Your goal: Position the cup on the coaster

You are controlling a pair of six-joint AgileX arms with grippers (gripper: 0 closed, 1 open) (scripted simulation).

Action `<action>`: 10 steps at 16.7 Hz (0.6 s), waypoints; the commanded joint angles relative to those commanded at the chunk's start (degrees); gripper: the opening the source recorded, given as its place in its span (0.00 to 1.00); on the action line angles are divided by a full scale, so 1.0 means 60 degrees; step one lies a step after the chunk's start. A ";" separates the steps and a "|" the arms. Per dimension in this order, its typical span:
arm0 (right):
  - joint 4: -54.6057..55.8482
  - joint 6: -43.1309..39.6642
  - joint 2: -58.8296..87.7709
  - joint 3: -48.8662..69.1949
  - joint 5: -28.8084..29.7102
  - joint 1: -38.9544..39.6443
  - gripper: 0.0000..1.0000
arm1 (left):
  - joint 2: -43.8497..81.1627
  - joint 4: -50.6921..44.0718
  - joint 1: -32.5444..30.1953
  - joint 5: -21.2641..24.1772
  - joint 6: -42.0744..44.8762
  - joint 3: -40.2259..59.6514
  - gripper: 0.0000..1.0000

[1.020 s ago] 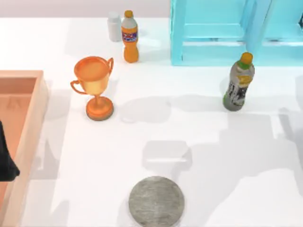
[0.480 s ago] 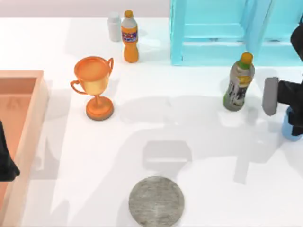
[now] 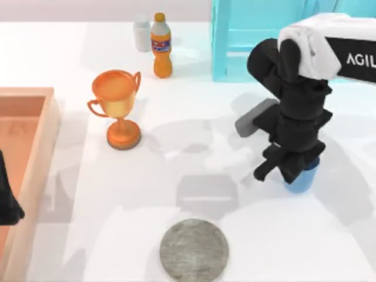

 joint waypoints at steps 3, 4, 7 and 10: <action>-0.0504 0.3655 0.0317 0.0821 -0.0050 0.1391 0.00 | 0.0000 0.0000 0.0000 0.0000 0.0000 0.0000 1.00; -0.0632 0.4842 0.0381 0.1091 -0.0059 0.1837 0.00 | 0.0000 0.0000 0.0000 0.0000 0.0000 0.0000 1.00; -0.0897 0.7999 0.0443 0.1835 -0.0053 0.3064 0.00 | 0.0000 0.0000 0.0000 0.0000 0.0000 0.0000 1.00; -0.1041 1.0310 0.0384 0.2397 -0.0003 0.4035 0.00 | 0.0000 0.0000 0.0000 0.0000 0.0000 0.0000 1.00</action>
